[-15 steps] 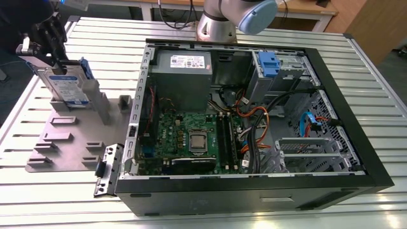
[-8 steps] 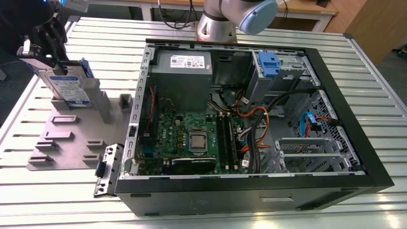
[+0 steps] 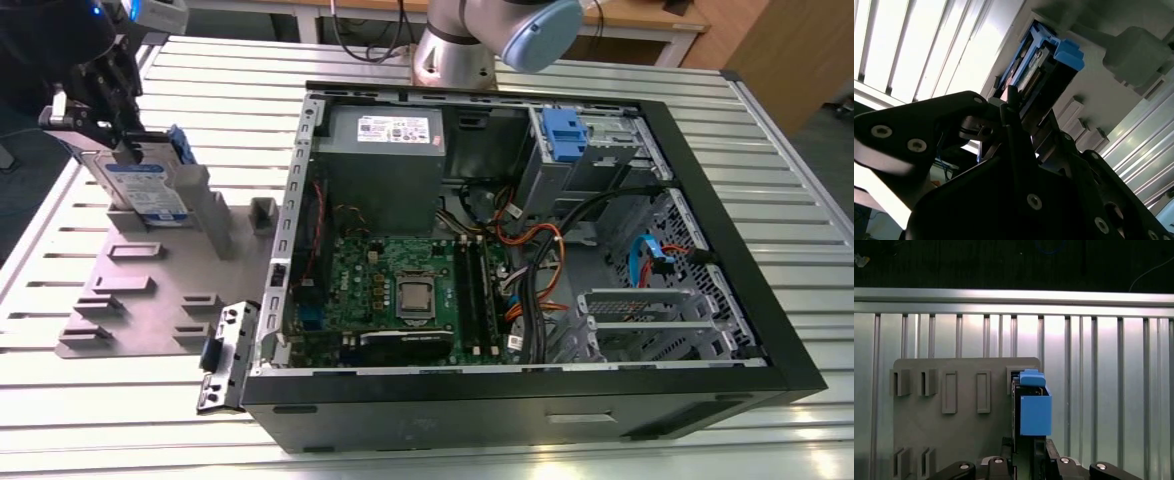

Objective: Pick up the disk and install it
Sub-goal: 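Pick up the disk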

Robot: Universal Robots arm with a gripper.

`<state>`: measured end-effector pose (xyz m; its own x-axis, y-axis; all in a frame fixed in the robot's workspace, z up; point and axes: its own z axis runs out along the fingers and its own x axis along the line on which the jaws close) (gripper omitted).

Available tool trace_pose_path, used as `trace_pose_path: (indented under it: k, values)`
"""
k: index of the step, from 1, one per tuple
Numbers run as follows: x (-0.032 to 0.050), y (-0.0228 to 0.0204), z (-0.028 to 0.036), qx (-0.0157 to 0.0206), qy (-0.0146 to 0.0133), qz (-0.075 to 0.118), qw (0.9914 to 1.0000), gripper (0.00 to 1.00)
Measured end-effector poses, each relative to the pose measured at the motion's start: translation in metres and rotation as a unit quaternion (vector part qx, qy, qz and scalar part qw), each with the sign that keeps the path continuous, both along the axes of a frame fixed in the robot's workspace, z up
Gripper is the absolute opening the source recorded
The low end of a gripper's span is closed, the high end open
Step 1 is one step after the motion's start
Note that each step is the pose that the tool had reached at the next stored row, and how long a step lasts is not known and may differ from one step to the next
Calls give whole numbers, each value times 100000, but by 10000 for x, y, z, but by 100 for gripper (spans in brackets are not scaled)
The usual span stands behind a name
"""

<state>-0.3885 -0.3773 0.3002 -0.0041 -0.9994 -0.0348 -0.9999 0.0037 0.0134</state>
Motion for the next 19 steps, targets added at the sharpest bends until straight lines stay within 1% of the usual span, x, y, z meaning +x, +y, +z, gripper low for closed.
trace_pose_path:
  k: [6,7,8,9,10,11,14,16,19]
  values:
    - [0,0,-3,3,-11,3,100000,35]
    - [1,1,-12,59,-105,-5,100000,35]
    - [1,1,-15,60,-108,-1,100000,36]
    - [1,0,-14,51,-96,0,100000,36]
    - [0,0,-5,14,-7,1,100000,36]
    - [0,0,-5,22,-13,4,100000,42]
    - [0,0,-2,26,-10,-1,100000,42]
    - [0,0,12,18,4,3,100000,42]
    - [1,0,57,29,-14,1,100000,42]
